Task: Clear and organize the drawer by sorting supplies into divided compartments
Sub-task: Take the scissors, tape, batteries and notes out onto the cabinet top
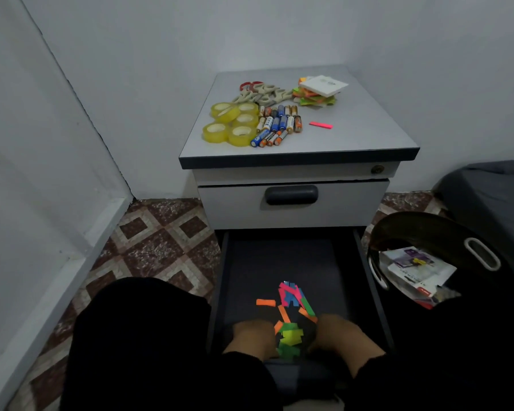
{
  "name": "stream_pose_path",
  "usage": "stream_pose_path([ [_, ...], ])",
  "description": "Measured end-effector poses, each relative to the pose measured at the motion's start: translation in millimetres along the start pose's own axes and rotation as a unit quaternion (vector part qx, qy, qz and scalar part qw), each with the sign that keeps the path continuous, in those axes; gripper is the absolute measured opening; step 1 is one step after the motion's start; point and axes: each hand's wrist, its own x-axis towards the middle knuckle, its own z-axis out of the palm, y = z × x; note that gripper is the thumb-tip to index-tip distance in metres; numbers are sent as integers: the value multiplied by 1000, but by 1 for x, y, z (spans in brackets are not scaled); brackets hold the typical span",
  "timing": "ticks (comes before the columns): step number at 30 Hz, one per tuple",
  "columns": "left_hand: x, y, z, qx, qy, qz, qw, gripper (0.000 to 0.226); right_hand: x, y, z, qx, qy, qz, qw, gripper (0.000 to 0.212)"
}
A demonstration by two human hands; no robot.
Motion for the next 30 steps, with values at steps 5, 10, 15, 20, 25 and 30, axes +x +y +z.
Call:
stream_pose_path([
  [5,13,11,6,44,22,35,998,36,11,-13,15,-73,-11,-13,997,55],
  [10,23,16,3,25,52,43,997,29,20,-19,18,-69,49,-19,996,38],
  [15,35,8,-14,-153,152,-9,976,25,29,-11,8,57,140,20,988,38],
  [20,44,-2,-13,-243,207,-102,942,42,31,-9,12,73,136,13,988,114],
  [25,45,12,-3,-237,173,-39,955,35,36,-12,18,21,142,-23,989,110],
  [30,49,22,-5,-215,188,18,958,41,41,-12,18,44,171,-50,983,58],
])
